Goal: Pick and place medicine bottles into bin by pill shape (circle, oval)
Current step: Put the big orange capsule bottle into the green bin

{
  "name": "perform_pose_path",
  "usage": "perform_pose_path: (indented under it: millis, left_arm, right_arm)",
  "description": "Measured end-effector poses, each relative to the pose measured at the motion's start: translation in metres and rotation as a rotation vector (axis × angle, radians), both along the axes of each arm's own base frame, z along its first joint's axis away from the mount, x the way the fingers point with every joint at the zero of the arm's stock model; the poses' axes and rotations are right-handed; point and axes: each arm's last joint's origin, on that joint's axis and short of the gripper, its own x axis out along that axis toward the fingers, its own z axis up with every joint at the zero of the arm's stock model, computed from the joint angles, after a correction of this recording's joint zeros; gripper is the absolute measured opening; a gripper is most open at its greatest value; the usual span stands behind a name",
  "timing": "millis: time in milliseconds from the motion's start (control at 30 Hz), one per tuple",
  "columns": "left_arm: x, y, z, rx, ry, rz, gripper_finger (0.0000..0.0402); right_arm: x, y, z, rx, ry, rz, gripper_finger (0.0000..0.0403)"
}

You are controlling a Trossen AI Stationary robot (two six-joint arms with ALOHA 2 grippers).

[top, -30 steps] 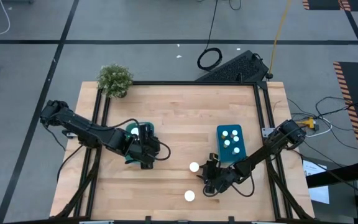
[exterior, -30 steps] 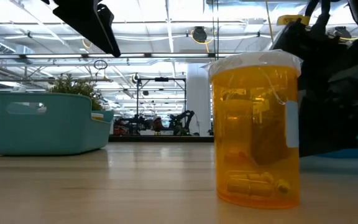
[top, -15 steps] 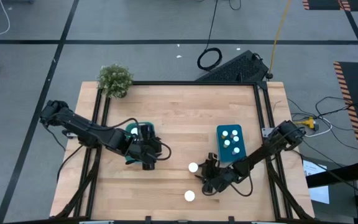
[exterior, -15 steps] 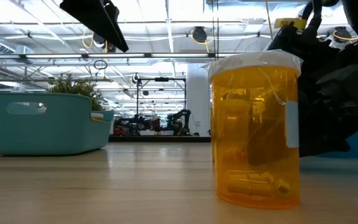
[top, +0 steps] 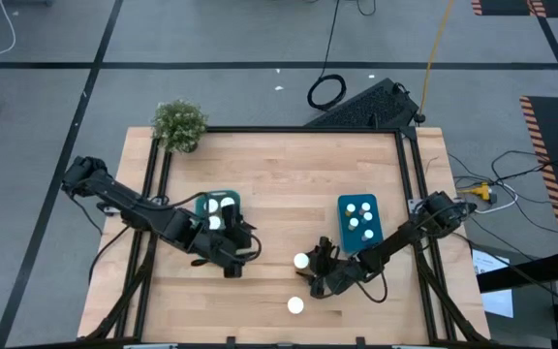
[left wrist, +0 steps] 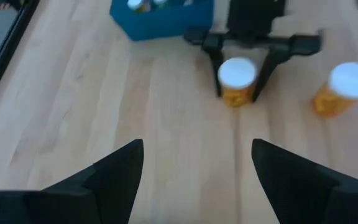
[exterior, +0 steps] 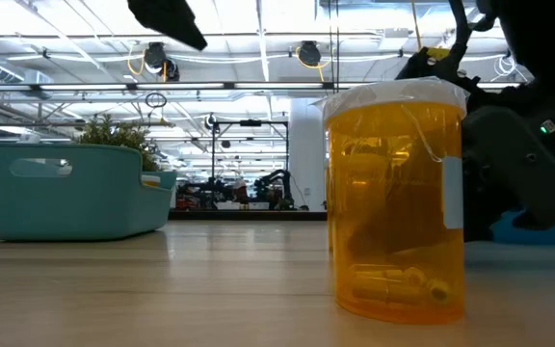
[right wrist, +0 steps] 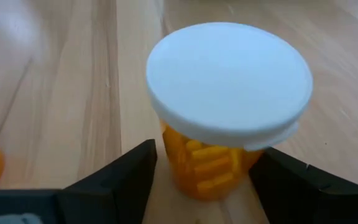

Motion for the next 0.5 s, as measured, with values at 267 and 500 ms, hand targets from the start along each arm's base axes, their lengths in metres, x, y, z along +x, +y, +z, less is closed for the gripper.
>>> perform_pose_path:
  millis: [267, 500]
  left_arm:
    - [-0.001, -0.013, 0.005, 0.048, -0.076, -0.044, 0.0303]
    - [0.008, -0.008, 0.012, 0.061, -0.159, -0.04, 0.0303]
  right_arm:
    - [0.001, 0.003, -0.007, 0.005, -0.028, 0.001, 0.0224]
    - [0.002, 0.004, -0.005, -0.006, -0.036, 0.02, 0.0185]
